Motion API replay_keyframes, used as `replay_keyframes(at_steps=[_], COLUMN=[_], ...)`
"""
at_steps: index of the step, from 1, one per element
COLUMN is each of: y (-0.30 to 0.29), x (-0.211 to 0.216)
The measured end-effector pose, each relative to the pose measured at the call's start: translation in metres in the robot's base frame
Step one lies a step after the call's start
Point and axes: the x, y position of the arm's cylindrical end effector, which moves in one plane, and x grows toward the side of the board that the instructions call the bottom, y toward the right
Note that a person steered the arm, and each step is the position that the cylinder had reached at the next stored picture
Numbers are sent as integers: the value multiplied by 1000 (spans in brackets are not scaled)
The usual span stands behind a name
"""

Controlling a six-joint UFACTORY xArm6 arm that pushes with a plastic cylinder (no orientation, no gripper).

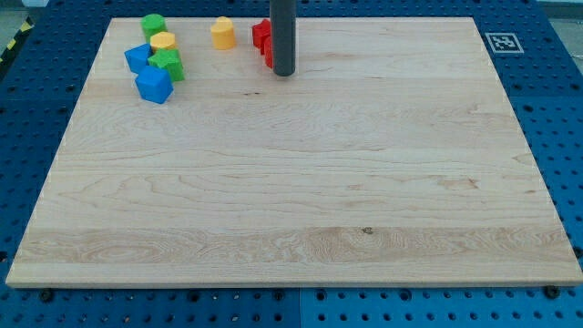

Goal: Move your arm to the top left of the board

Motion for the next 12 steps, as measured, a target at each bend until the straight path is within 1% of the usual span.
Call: replay_keyframes(at_steps=[3, 4, 5, 6, 7, 8, 9, 10, 11, 12], y=[-58, -58, -61, -111, -175, -239, -285, -289, -288, -277], x=[0, 47, 108, 137, 135, 111, 54, 43, -14, -101])
